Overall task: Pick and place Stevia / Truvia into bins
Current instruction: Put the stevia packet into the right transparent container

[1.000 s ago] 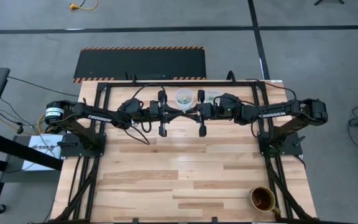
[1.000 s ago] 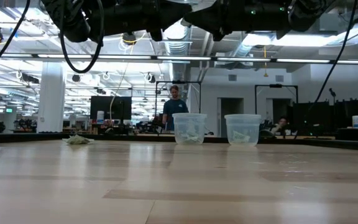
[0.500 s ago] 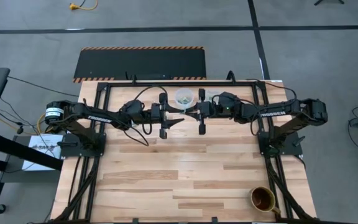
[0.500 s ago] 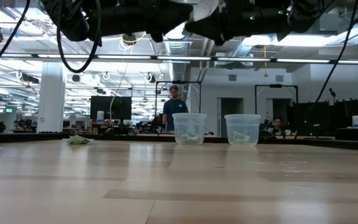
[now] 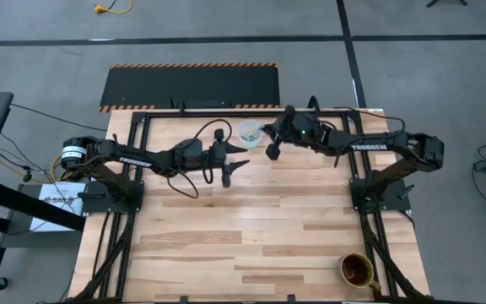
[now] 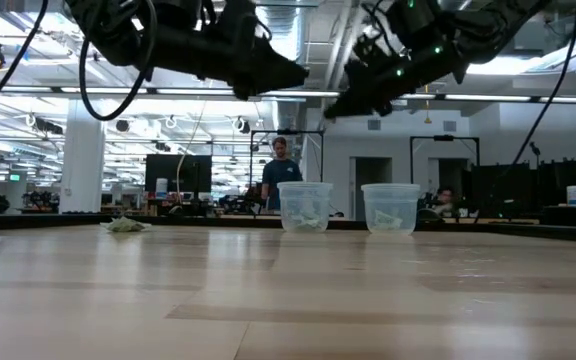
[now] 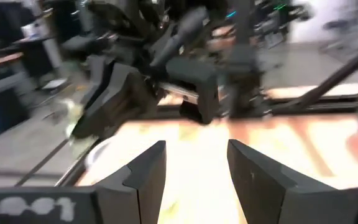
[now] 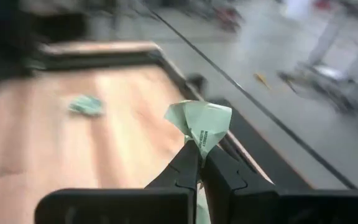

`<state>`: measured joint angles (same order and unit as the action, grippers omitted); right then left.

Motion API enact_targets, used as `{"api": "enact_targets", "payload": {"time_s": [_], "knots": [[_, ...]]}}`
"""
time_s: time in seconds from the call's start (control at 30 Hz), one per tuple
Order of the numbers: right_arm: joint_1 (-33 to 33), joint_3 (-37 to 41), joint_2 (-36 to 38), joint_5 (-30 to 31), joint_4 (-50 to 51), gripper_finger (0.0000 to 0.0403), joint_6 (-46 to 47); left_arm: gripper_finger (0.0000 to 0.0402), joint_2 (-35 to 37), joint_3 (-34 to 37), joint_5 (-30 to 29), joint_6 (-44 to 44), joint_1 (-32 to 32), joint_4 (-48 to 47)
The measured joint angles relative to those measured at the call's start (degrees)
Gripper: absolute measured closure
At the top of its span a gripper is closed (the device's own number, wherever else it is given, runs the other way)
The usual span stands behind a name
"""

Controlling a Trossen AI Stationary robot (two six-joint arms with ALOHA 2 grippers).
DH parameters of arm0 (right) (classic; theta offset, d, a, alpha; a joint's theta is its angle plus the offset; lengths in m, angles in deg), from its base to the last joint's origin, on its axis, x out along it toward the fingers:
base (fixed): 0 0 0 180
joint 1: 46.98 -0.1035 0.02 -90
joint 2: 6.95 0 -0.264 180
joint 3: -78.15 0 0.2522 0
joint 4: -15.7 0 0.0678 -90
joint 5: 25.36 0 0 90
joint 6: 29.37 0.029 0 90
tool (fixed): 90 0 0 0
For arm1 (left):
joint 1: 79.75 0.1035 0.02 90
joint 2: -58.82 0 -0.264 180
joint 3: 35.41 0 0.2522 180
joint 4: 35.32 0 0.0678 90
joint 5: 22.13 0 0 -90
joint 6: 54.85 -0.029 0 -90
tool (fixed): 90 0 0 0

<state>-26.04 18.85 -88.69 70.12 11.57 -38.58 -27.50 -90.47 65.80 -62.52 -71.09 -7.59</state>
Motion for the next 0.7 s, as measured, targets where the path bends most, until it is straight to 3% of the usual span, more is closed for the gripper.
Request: {"api": "enact_targets", "payload": {"time_s": [0.17,0.3,0.4,0.7], "knots": [[2.2,0.0,0.0,8.4,6.7,0.0399,4.6,0.0239,0.0,0.0,-13.0,0.2,0.0,-6.8],[3.8,0.0,0.0,13.8,12.3,0.0393,7.7,0.0239,0.0,0.0,-19.4,1.0,0.0,-12.2],[4.9,0.0,0.0,17.0,15.7,0.0393,8.8,0.0239,0.0,0.0,-21.1,2.0,0.0,-14.5],[7.3,0.0,0.0,17.1,20.6,0.0390,11.2,0.0239,0.0,0.2,-21.1,2.5,0.0,-15.2]]}}
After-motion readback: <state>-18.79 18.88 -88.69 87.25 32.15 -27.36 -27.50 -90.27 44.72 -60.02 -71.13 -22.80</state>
